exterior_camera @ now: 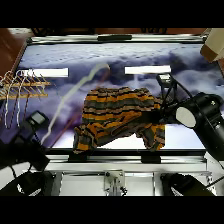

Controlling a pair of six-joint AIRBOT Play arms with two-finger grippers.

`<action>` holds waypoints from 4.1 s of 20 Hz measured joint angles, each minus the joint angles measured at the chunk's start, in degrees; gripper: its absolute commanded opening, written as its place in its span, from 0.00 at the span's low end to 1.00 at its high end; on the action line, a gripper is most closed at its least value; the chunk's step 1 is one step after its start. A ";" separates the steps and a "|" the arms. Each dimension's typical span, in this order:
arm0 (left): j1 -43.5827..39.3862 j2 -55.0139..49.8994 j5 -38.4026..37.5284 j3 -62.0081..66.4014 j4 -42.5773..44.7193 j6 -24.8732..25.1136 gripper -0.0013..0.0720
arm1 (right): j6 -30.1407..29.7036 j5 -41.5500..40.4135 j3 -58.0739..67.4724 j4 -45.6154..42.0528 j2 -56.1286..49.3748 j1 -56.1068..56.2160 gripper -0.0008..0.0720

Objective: Fold the shirts.

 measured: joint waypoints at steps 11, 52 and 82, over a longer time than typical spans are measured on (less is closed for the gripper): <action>-25.90 -4.26 -2.05 -4.55 3.65 -6.10 0.07 | -11.80 -2.12 1.57 7.56 0.00 -5.79 0.08; -41.09 -2.12 -1.07 -6.95 6.67 -22.16 0.07 | -13.94 -2.89 4.68 8.44 0.00 -5.97 0.08; -23.50 -12.02 29.11 -7.67 0.24 -9.11 0.07 | -30.77 -2.23 14.88 26.40 3.58 -5.99 0.08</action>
